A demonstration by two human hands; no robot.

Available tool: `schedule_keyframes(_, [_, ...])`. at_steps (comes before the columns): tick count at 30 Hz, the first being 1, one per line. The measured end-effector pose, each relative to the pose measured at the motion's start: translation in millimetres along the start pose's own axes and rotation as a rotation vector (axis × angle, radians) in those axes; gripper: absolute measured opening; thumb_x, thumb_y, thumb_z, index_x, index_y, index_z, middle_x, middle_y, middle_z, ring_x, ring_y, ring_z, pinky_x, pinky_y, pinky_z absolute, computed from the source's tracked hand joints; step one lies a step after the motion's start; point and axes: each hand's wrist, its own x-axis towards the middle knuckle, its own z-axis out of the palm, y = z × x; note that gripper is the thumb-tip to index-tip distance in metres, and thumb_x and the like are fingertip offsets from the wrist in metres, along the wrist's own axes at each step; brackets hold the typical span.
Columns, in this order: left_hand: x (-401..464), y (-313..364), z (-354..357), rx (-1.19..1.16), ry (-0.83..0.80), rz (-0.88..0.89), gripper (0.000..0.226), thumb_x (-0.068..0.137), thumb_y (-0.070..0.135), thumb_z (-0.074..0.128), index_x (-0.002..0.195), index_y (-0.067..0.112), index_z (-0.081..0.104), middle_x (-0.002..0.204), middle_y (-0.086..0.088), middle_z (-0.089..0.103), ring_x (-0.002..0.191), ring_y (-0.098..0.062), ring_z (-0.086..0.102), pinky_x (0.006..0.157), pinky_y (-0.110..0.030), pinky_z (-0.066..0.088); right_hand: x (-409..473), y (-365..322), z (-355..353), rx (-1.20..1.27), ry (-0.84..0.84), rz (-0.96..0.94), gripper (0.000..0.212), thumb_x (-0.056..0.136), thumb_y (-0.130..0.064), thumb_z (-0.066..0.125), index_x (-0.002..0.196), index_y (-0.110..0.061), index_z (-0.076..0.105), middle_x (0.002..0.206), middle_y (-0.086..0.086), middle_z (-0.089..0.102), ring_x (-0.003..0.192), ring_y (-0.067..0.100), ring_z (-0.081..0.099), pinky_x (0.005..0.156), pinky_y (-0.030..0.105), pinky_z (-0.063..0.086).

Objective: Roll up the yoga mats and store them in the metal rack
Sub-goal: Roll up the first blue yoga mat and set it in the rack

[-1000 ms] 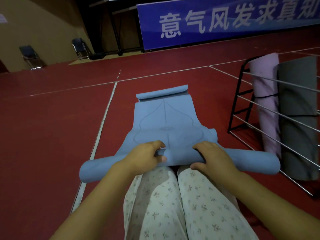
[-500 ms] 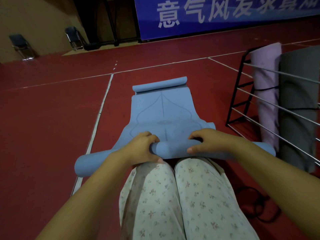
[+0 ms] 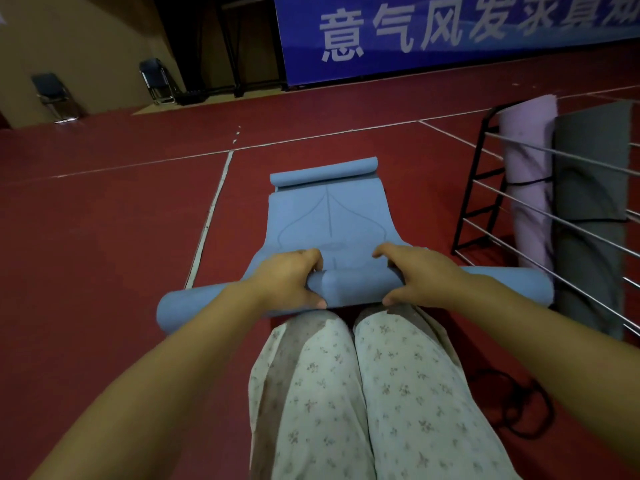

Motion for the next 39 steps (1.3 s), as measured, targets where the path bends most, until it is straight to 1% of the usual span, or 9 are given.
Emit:
schedule_keyframes(5, [-61.8, 22.4, -24.1, 0.062, 0.108, 0.177, 0.049, 0.069, 0.05, 0.076, 0.097, 0.016, 0.054, 0.089, 0.003, 0.061, 0.08, -0.019, 0.057, 0.062, -0.028, 0.029, -60.4, -26.5, -18.7, -0.026, 0.065, -0.128, 0.057, 0.071, -0.054, 0.073, 0.118, -0.03, 0.052, 0.111, -0.01, 0.059, 0.102, 0.012, 0.055, 0.083, 0.032, 0.045])
schedule_keyframes(8, [-100.0, 38.6, -5.0, 0.103, 0.202, 0.278, 0.05, 0.064, 0.064, 0.06, 0.085, 0.02, 0.056, 0.074, 0.006, 0.061, 0.065, -0.018, 0.061, 0.051, -0.025, 0.038, -97.3, -37.4, -7.4, -0.063, 0.045, -0.156, 0.056, 0.071, -0.056, 0.072, 0.117, -0.03, 0.053, 0.111, -0.013, 0.058, 0.102, 0.01, 0.054, 0.083, 0.032, 0.044])
schedule_keyframes(12, [-114.9, 45.0, 26.1, 0.002, 0.146, 0.222, 0.053, 0.061, 0.068, 0.052, 0.083, 0.021, 0.061, 0.07, 0.004, 0.062, 0.062, -0.02, 0.063, 0.05, -0.024, 0.046, -109.8, -33.8, 17.7, 0.042, -0.089, -0.097, 0.051, 0.067, -0.054, 0.076, 0.107, -0.032, 0.053, 0.105, -0.013, 0.06, 0.097, 0.008, 0.056, 0.081, 0.032, 0.046])
schedule_keyframes(20, [-78.5, 29.1, 10.4, -0.323, -0.149, -0.043, 0.037, 0.068, 0.043, 0.082, 0.099, 0.028, 0.068, 0.095, 0.013, 0.068, 0.087, -0.006, 0.061, 0.079, -0.022, 0.047, -72.4, -22.0, -1.6, 0.239, -0.313, -0.002, 0.039, 0.067, -0.05, 0.078, 0.1, -0.045, 0.057, 0.107, -0.018, 0.061, 0.1, 0.004, 0.058, 0.09, 0.035, 0.048])
schedule_keyframes(26, [-64.1, 21.2, 9.7, -0.479, -0.26, -0.11, 0.029, 0.069, 0.035, 0.083, 0.092, 0.023, 0.07, 0.089, 0.012, 0.067, 0.082, -0.004, 0.061, 0.075, -0.017, 0.047, -87.9, -53.6, 5.6, -0.138, -0.082, -0.014, 0.055, 0.084, -0.039, 0.065, 0.135, -0.037, 0.045, 0.123, -0.008, 0.044, 0.116, 0.012, 0.043, 0.094, 0.029, 0.039])
schedule_keyframes(29, [-60.0, 21.8, 7.9, -0.492, -0.299, -0.13, 0.03, 0.07, 0.033, 0.083, 0.093, 0.02, 0.072, 0.09, 0.008, 0.069, 0.084, -0.007, 0.063, 0.078, -0.022, 0.05, -103.0, -74.8, 25.4, -0.166, 0.029, -0.027, 0.054, 0.076, -0.036, 0.072, 0.125, -0.029, 0.051, 0.119, -0.006, 0.049, 0.111, 0.017, 0.049, 0.087, 0.034, 0.044])
schedule_keyframes(32, [-54.1, 21.4, 3.2, -0.469, -0.363, -0.148, 0.031, 0.071, 0.036, 0.082, 0.096, 0.02, 0.071, 0.091, 0.008, 0.069, 0.083, -0.006, 0.062, 0.079, -0.022, 0.05, -100.7, -69.9, 38.9, -0.12, 0.122, 0.015, 0.062, 0.041, -0.033, 0.09, 0.097, -0.023, 0.066, 0.091, -0.004, 0.059, 0.079, 0.019, 0.061, 0.06, 0.033, 0.051])
schedule_keyframes(36, [-53.0, 20.4, 2.8, -0.406, -0.393, -0.14, 0.037, 0.074, 0.039, 0.078, 0.102, 0.018, 0.067, 0.095, 0.006, 0.064, 0.09, -0.012, 0.06, 0.077, -0.02, 0.047, -91.9, -64.3, 32.6, -0.084, 0.069, -0.014, 0.049, 0.075, -0.033, 0.072, 0.121, -0.028, 0.055, 0.113, -0.006, 0.052, 0.107, 0.016, 0.049, 0.08, 0.031, 0.04])
schedule_keyframes(39, [-57.5, 22.7, 3.9, -0.252, -0.271, -0.146, 0.057, 0.074, 0.043, 0.076, 0.123, 0.022, 0.056, 0.116, 0.004, 0.051, 0.108, -0.012, 0.05, 0.091, -0.022, 0.041, -79.1, -58.1, 22.0, -0.058, 0.01, -0.024, 0.052, 0.077, -0.039, 0.07, 0.125, -0.032, 0.052, 0.116, -0.008, 0.05, 0.111, 0.014, 0.048, 0.084, 0.031, 0.043])
